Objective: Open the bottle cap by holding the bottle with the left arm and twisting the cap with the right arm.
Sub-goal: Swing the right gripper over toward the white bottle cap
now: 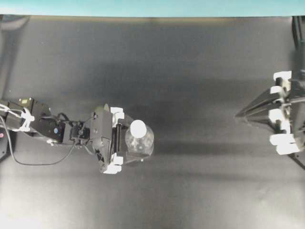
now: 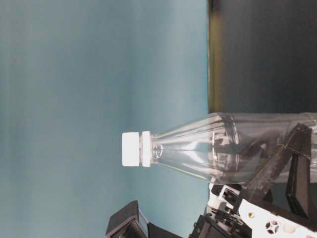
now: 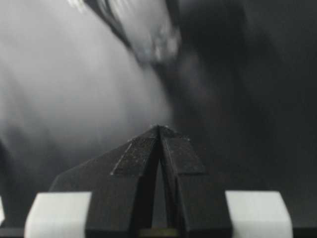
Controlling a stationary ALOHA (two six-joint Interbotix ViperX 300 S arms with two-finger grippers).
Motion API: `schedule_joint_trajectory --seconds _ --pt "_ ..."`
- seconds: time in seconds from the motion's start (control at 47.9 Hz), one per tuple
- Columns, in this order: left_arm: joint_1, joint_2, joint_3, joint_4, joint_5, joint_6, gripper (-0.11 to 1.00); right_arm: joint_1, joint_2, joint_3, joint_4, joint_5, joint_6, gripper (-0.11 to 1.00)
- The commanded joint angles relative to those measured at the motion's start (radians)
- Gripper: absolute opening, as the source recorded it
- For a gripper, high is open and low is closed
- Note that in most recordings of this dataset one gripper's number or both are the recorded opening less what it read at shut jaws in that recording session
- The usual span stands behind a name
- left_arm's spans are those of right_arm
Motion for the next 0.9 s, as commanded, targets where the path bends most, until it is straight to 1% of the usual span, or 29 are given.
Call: schedule_joint_trajectory --seconds 0.0,0.021,0.083,0.146,0.188,0.23,0.376,0.417,0.459,0.522,0.563,0.647,0.814,0.876 --pt "-0.005 -0.003 -0.008 0.003 -0.003 0.002 0.82 0.014 0.078 -0.137 0.021 0.149 0.064 0.0" --pt "-0.003 -0.002 -0.008 0.003 -0.005 0.003 0.82 0.015 0.107 -0.176 0.026 0.19 0.084 0.01" --pt "-0.003 -0.003 -0.008 0.003 -0.005 0.005 0.82 0.015 0.164 -0.241 0.032 0.265 0.115 0.05" --pt "-0.002 -0.003 -0.008 0.003 -0.005 0.006 0.82 0.015 0.215 -0.291 0.038 0.321 0.126 0.13" --pt "-0.002 -0.003 -0.008 0.003 -0.005 0.006 0.82 0.014 0.247 -0.322 0.04 0.35 0.126 0.2" --pt "0.0 -0.003 -0.008 0.003 -0.003 0.006 0.82 0.014 0.279 -0.351 0.04 0.376 0.126 0.29" --pt "0.002 -0.003 -0.005 0.003 -0.003 0.006 0.82 0.008 0.393 -0.468 0.044 0.423 0.132 0.68" --pt "0.002 -0.003 -0.005 0.003 -0.005 0.006 0.82 0.003 0.422 -0.502 0.052 0.439 0.137 0.77" --pt "0.002 -0.003 -0.005 0.003 -0.003 0.006 0.82 -0.008 0.454 -0.538 0.072 0.449 0.143 0.83" --pt "0.002 -0.003 -0.005 0.003 -0.003 0.003 0.82 -0.028 0.508 -0.601 0.109 0.465 0.161 0.83" --pt "0.0 -0.003 -0.005 0.003 -0.005 0.003 0.82 -0.04 0.552 -0.653 0.143 0.477 0.181 0.83" --pt "0.002 -0.002 -0.005 0.003 -0.003 0.003 0.82 -0.055 0.621 -0.746 0.175 0.499 0.215 0.83" --pt "0.0 -0.003 0.0 0.003 -0.005 0.003 0.82 -0.06 0.764 -0.934 0.186 0.575 0.229 0.82" --pt "0.002 -0.003 0.0 0.003 -0.005 0.003 0.82 -0.06 0.811 -0.989 0.186 0.606 0.23 0.82"
